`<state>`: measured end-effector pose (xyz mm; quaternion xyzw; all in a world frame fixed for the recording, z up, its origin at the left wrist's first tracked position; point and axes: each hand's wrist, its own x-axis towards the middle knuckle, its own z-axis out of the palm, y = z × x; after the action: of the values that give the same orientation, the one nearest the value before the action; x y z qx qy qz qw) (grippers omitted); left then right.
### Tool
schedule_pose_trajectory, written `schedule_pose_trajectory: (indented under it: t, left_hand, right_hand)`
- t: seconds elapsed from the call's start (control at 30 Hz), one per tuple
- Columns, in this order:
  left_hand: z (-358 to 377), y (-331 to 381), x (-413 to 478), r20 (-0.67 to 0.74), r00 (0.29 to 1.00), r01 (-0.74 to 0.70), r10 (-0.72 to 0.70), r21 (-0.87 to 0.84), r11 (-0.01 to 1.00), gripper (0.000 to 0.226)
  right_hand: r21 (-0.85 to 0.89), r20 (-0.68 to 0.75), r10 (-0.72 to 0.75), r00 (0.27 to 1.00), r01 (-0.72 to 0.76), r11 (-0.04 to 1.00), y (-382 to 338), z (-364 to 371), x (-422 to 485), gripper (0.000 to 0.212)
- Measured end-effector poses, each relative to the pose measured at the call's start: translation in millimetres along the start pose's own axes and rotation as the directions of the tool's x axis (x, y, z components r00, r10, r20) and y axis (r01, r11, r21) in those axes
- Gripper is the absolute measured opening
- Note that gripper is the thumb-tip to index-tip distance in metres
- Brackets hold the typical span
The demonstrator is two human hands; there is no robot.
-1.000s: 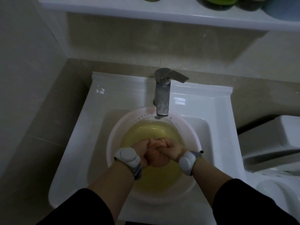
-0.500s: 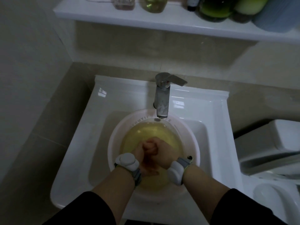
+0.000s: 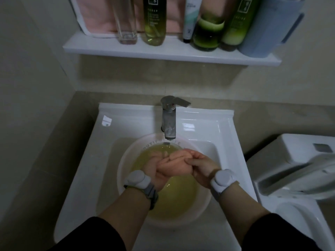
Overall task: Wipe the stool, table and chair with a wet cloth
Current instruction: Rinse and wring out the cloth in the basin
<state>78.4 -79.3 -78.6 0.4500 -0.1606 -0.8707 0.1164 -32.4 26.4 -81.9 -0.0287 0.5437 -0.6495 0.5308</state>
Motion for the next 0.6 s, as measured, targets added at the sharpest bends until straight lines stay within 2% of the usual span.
schedule_pose_trajectory:
  t: [0.07,0.17,0.27,0.37,0.47,0.6]
  left_hand:
    - [4,-2,-4,0.003,1.000,-0.031,0.031,-0.036,0.999,0.029]
    - [5,-4,-16,0.086,0.996,-0.026,0.029,-0.032,0.999,0.023]
    - [-2,-5,-22,0.146,0.984,0.106,-0.100,-0.028,0.994,0.024]
    - [-6,3,-26,0.188,0.957,0.215,-0.222,0.056,0.975,0.044]
    - [-11,12,-28,0.150,0.954,0.223,-0.259,0.221,0.950,0.062]
    - [-18,23,-30,0.120,0.958,0.186,-0.259,0.429,0.884,0.050]
  right_hand:
    - [0.140,-0.078,0.006,0.997,0.005,0.990,14,3,2,0.037]
    - [0.273,-0.189,0.140,0.972,-0.084,0.958,39,22,2,0.040]
    - [0.428,-0.201,0.194,0.960,-0.092,0.899,46,40,4,0.061]
    - [0.302,-0.149,0.174,0.973,-0.123,0.945,35,53,6,0.063]
    - [0.071,-0.139,0.146,0.979,-0.137,0.988,26,61,8,0.052]
    - [-0.240,-0.104,0.102,0.989,-0.124,0.963,15,66,10,0.036]
